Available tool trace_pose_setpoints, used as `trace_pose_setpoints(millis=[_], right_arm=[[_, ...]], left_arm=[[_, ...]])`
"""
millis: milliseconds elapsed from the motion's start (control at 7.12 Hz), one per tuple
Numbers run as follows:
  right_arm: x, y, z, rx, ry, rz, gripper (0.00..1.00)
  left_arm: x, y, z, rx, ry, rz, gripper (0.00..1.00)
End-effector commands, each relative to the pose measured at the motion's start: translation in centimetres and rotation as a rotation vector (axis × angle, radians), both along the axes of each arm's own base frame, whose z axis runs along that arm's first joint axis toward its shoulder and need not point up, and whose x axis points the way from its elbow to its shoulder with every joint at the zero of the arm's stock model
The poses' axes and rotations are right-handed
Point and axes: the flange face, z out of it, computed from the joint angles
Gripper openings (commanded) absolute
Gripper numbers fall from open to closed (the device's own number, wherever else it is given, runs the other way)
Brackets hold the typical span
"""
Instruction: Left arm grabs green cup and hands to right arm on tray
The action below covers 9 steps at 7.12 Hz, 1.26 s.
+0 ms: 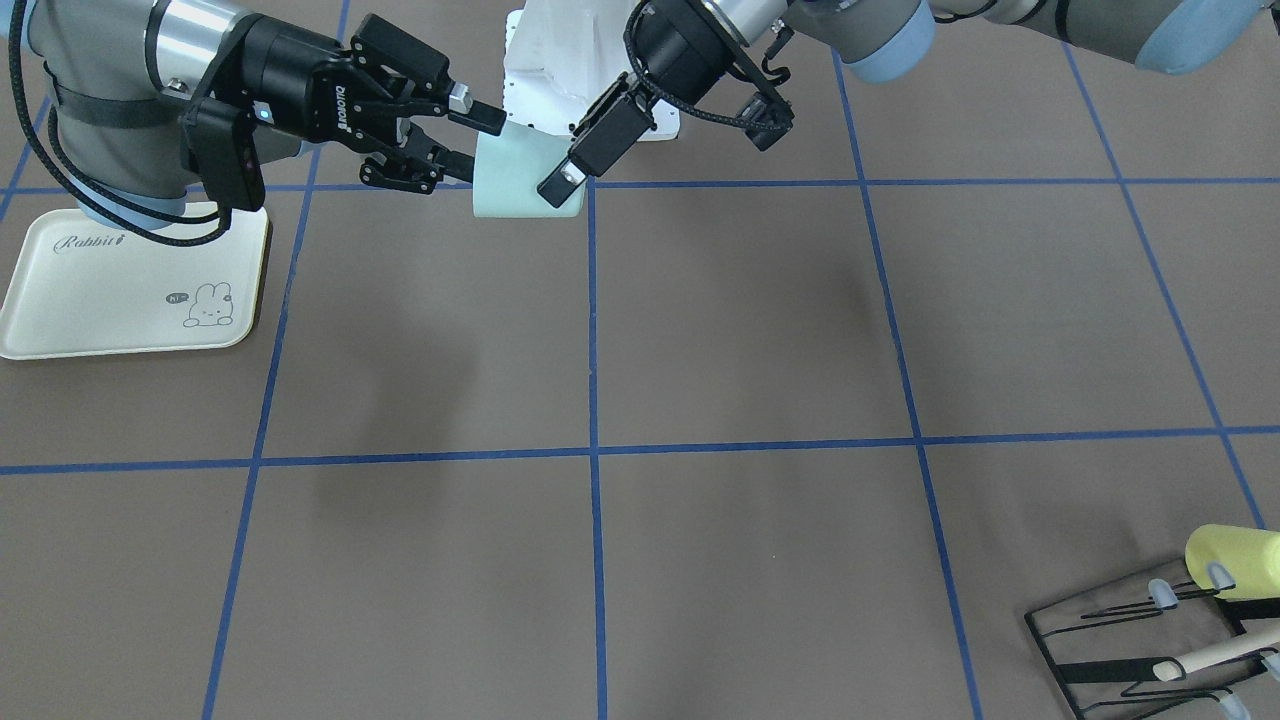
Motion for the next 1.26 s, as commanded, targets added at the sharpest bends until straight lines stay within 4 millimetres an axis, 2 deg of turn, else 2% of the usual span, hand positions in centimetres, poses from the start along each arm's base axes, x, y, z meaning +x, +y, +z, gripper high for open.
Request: trace_pose_setpoints(millis=[0,561,702,1123], right_arm=[[-0.13,0.12,-0.02,-0.003,-0.002,-0.006,0.43],[-0.17,0.22,-0.07,-0.004,-0.003,-0.01,0.38],[-0.26,0.28,0.56,-0.012,0.007,-0.014,0.37],[-0.4,0.38,0.57,-0.012,0.007,-0.017,0.37]], left_arm=[[0.02,0.02,0.0,-0.002,0.001,0.001,0.0],[0.18,-0.09,0.14,-0.007,-0.002,0.001,0.0],[0.18,-0.09,0.14,-0.007,-0.002,0.001,0.0],[0.3,-0.17,0.32,-0.008,-0.006,0.001,0.0]])
